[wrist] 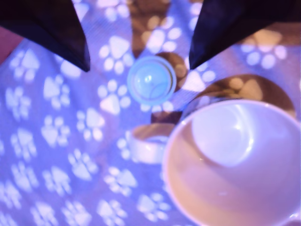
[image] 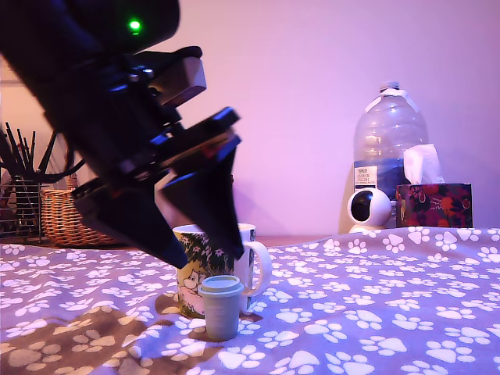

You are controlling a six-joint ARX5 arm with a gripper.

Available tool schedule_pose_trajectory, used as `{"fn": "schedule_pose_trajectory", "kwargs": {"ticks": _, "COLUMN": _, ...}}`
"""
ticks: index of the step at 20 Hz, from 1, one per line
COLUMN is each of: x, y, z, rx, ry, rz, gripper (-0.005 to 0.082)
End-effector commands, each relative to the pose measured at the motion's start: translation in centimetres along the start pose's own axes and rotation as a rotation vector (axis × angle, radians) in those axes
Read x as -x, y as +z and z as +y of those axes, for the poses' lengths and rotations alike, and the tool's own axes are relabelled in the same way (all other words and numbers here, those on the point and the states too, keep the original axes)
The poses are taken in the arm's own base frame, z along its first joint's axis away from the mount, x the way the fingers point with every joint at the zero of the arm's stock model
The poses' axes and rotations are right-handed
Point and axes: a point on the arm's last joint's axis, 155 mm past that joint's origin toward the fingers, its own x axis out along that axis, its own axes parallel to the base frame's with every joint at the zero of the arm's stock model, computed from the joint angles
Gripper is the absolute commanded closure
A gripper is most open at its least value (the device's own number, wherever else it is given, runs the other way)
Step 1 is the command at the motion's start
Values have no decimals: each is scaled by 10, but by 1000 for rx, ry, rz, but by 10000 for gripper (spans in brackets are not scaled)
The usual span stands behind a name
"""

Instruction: Pick the coffee capsule and then drop it inside the coffee cup in front of you

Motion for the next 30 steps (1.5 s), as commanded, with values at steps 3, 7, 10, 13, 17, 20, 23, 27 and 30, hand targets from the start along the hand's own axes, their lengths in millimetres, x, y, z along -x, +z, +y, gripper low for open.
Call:
{"fn": "schedule_pose_trajectory", "kwargs": {"ticks": 3, "x": -15, "y": -12, "z": 4, "rx": 123, "ry": 37, "rz": 46, "gripper": 163}}
{"fn": "schedule_pose_trajectory", "kwargs": {"ticks": 7, "x": -27, "y": -17, "z": 6, "rx": 141, "ry": 53, "rz": 67, "gripper": 164}}
{"fn": "schedule_pose_trajectory", "kwargs": {"ticks": 10, "x": -32, "y": -12, "z": 5, "rx": 151, "ry": 47, "rz": 44, "gripper": 164}}
{"fn": "schedule_pose_trajectory", "kwargs": {"ticks": 13, "x": -34, "y": -7, "z": 7, "rx": 154, "ry": 62, "rz": 29, "gripper": 166}}
{"fn": "schedule_pose_trajectory", "kwargs": {"ticks": 17, "x": -41, "y": -4, "z": 6, "rx": 154, "ry": 63, "rz": 36, "gripper": 166}}
{"fn": "schedule_pose_trajectory", "kwargs": {"ticks": 20, "x": -51, "y": -9, "z": 2, "rx": 154, "ry": 49, "rz": 81, "gripper": 168}}
{"fn": "schedule_pose_trajectory", "kwargs": {"ticks": 23, "x": -55, "y": -11, "z": 3, "rx": 152, "ry": 60, "rz": 106, "gripper": 226}}
{"fn": "schedule_pose_trajectory", "kwargs": {"ticks": 27, "x": -54, "y": -5, "z": 1, "rx": 152, "ry": 56, "rz": 96, "gripper": 284}}
{"fn": "schedule_pose_trajectory", "kwargs": {"ticks": 30, "x": -54, "y": -4, "z": 1, "rx": 151, "ry": 55, "rz": 94, "gripper": 411}}
